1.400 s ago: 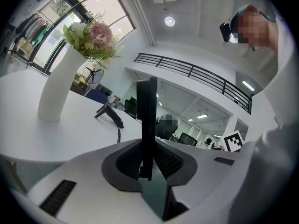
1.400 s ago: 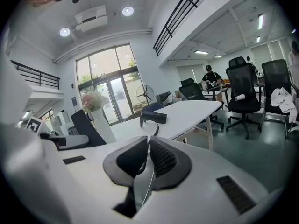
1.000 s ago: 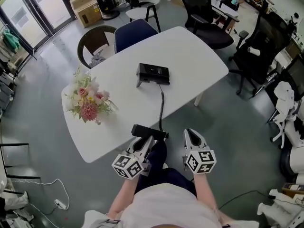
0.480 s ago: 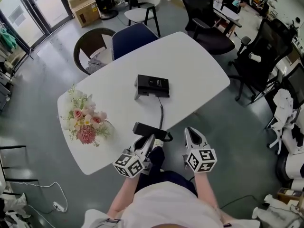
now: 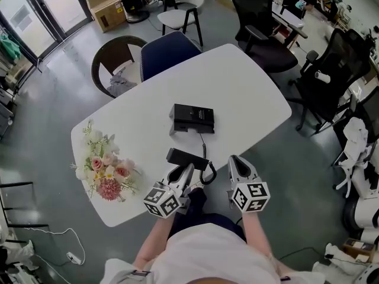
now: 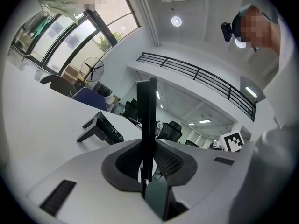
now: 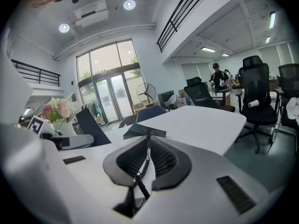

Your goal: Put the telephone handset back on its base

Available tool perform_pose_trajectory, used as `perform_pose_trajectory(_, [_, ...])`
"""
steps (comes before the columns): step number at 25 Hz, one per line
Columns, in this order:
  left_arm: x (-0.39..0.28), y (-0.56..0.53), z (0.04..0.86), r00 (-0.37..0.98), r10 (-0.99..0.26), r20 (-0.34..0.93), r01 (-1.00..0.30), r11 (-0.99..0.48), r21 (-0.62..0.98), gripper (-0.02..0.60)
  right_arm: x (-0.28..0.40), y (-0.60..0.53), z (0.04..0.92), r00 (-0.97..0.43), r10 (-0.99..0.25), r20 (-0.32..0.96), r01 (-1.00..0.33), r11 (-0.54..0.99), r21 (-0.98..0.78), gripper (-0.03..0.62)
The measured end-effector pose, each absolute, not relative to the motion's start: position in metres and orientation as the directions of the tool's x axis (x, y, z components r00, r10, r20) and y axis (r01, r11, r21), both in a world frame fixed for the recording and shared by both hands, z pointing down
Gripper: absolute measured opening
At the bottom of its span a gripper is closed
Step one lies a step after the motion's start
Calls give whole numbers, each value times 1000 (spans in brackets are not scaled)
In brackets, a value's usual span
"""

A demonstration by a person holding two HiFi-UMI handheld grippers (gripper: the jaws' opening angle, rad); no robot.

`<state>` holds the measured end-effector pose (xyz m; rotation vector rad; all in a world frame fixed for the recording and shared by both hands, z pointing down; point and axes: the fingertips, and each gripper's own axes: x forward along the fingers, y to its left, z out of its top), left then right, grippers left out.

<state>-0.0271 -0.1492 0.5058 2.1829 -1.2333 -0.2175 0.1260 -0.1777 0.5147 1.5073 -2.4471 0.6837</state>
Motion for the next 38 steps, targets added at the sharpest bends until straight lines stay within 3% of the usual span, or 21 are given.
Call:
perform_pose_trajectory(23, [-17,-233,529,586,-798,141,-671,-379,638,80,114,-249,536,-448,-784,429,-892,362,-271,43])
perform_pose_trajectory(31, [-10,-246,536,537,-835,121,-660,-327,677,80,118,-251,546,-466,-763,448,-884,384,-266,43])
perform_pose_trajectory(38, [-5,-264,541,401,-911,97,-584,-173,793,80,123,-254,542,-530,-704,474,-848,459,-265,43])
